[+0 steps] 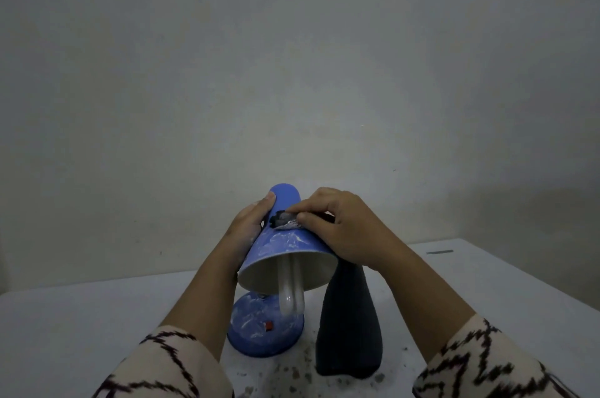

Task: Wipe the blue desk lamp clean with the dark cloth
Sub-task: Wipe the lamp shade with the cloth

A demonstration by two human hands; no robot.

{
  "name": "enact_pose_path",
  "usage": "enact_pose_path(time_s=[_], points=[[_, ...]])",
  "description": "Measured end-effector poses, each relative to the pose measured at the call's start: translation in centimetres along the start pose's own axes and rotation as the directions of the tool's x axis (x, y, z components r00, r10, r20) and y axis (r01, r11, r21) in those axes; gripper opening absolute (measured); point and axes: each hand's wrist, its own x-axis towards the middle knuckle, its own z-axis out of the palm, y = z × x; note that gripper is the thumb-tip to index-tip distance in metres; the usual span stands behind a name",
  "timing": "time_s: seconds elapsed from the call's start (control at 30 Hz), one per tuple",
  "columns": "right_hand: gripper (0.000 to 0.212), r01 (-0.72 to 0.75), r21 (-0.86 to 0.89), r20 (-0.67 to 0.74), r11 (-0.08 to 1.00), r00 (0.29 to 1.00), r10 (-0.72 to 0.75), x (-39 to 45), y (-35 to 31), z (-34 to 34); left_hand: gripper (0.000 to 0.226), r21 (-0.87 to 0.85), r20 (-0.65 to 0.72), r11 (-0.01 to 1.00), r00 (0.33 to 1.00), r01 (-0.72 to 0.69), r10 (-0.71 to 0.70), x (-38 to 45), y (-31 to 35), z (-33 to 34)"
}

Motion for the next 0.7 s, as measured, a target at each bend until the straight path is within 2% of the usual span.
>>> enact_pose_path(time_s=[0.17,0.27,0.37,0.47,0.53,0.6,0.7], points=[[0.025,0.171,-0.012,0.081,0.985,0.982,-0.169,-1.6,-0.9,0.1,0.036,0.003,0.045,1.0,0.999,-0.017,0.017,0.2,-0.5,0.0],[0.023,0.117,0.096,0.085,0.989,0.989,-0.125,-2.3,0.3,-0.4,0.036,-0.018,0.011,1.0,1.0,0.009,-0.009,0.3,-0.6,0.2],[0.022,-0.003,0.162,0.02,0.987,1.0,-0.001,-2.6,2.1,-0.6,0.044,-0.048,-0.027,0.998,0.999,0.045,-0.046,0.0,-0.3,0.4],[0.021,-0.129,0.298,-0.04,0.946,0.988,0.147,-2.3,3.1,-0.2,0.036,-0.035,-0.054,0.998,0.997,0.048,-0.05,-0.3,0.2,0.8],[0.022,-0.178,0.31,-0.057,0.934,0.977,0.205,-1.9,3.0,0.1,0.039,-0.04,-0.06,0.998,0.997,0.048,-0.05,-0.4,0.4,0.9],[0.022,-0.159,0.241,-0.07,0.957,0.981,0.181,-1.6,2.3,0.3,0.043,-0.043,-0.059,0.998,0.997,0.047,-0.05,-0.4,0.3,0.8],[0.021,-0.038,0.206,-0.02,0.978,0.999,0.043,-1.7,1.0,0.4,0.036,-0.03,-0.059,0.999,0.998,0.019,-0.021,-0.5,0.5,0.6]])
